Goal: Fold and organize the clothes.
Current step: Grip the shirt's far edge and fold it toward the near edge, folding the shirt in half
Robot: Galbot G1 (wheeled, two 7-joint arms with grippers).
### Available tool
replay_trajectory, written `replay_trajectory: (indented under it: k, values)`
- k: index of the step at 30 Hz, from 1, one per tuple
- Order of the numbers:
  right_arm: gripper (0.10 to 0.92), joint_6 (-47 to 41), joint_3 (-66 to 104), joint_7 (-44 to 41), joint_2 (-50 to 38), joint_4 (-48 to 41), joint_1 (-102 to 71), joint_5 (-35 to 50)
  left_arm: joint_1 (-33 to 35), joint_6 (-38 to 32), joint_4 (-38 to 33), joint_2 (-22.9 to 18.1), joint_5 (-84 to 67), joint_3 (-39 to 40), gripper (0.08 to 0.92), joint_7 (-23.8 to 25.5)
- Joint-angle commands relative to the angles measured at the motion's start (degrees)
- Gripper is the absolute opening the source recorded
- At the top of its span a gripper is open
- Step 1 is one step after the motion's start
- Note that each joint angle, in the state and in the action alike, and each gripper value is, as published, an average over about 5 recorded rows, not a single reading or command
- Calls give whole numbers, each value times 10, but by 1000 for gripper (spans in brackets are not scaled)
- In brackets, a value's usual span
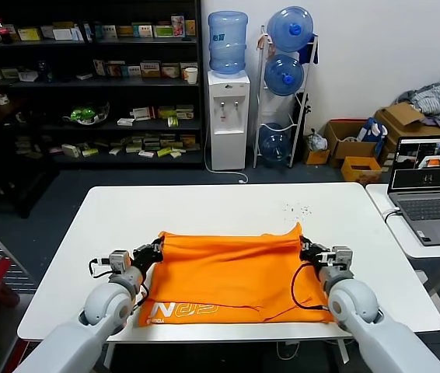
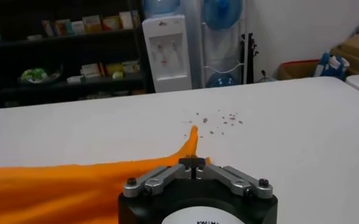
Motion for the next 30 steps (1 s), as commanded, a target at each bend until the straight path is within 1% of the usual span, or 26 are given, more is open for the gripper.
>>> replay_trajectory:
  k: [1, 10, 17, 30]
  values:
    - [124, -5, 36, 16, -33, 95, -84, 11, 69, -3, -93, 25, 10, -6, 97, -6]
    - [124, -23, 53, 45, -47, 143, -119, 28, 105, -3, -124, 40, 22, -16, 97, -22]
    - [124, -29, 61, 53, -49, 158, -141, 31, 135, -3, -151, 53, 24, -23, 97, -35]
    - [124, -27, 70, 49, -46, 162, -169, 21, 154, -4, -152, 48, 28, -24, 97, -37]
